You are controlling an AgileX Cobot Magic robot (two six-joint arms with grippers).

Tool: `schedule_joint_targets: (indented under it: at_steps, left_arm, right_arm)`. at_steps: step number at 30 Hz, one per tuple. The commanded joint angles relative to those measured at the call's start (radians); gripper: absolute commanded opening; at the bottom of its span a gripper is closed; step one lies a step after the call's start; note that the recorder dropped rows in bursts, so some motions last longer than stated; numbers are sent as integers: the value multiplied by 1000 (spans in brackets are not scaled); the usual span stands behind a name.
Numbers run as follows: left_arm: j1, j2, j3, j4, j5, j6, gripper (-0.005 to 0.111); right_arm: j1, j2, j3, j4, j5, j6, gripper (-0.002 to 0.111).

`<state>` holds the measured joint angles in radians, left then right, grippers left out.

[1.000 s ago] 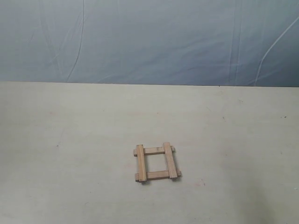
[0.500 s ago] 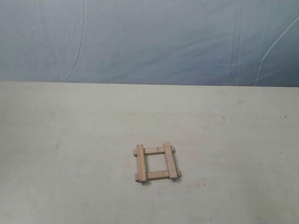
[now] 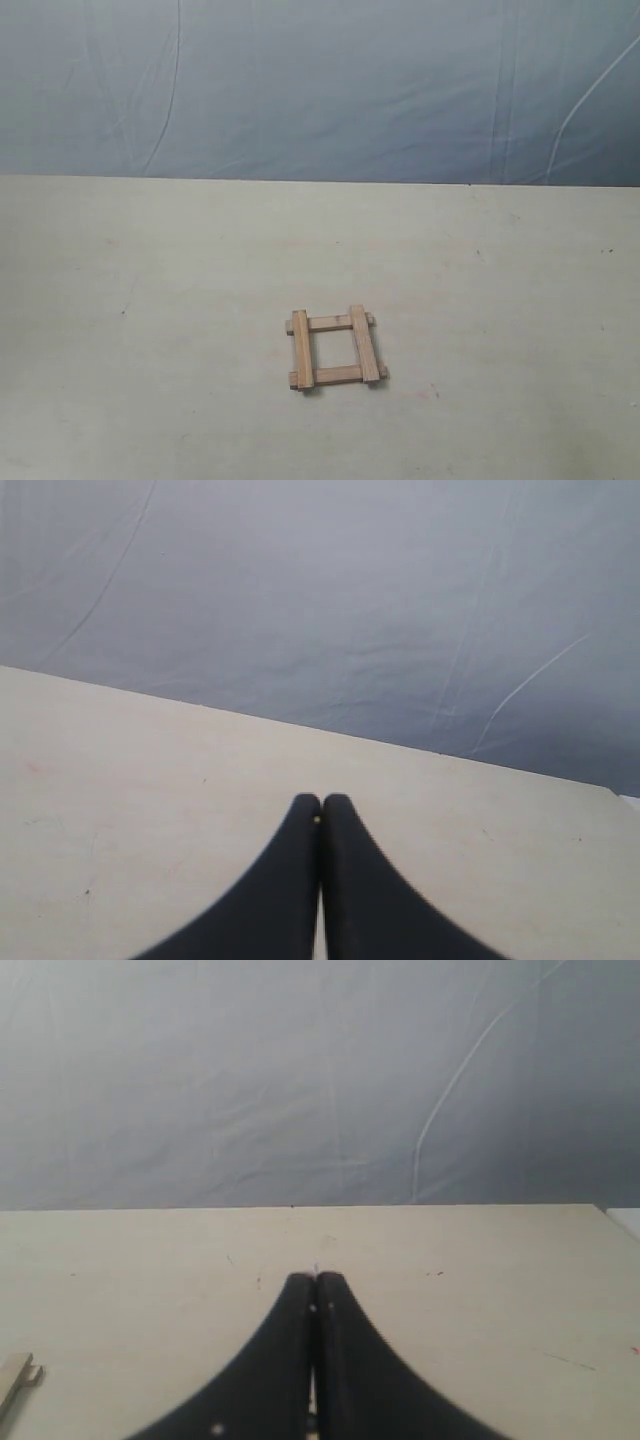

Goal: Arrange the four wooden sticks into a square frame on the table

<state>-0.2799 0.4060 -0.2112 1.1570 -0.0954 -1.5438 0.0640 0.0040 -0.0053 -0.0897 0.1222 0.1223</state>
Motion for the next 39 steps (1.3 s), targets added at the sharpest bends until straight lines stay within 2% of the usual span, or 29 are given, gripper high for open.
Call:
schedule_joint_targets:
  at_steps: [1,16,19,22,30,33,39]
  left_arm:
    - [3,-5,4,-4,-13,2,0]
    - [3,-5,4,-4,-13,2,0]
    - [3,-5,4,-4,-12,4,0]
    - [3,-5,4,-4,-12,4,0]
    - [3,-5,4,12,-10,14,0]
    - [-3,-28,6,25,37,37,0]
    - [118,-166,56,-21,23,34,0]
  right_arm:
    - [-5,-4,5,-13,3,-8,-1]
    - [-5,-4,5,0,-11,-8,-1]
    - [-5,-4,5,101,76,-8,-1]
    - [-5,-4,5,121,194,-8,-1]
    - [-5,-4,5,121,182,-8,-1]
    - [-5,-4,5,121,173,-8,-1]
    - [-5,-4,5,121,59,-8,-1]
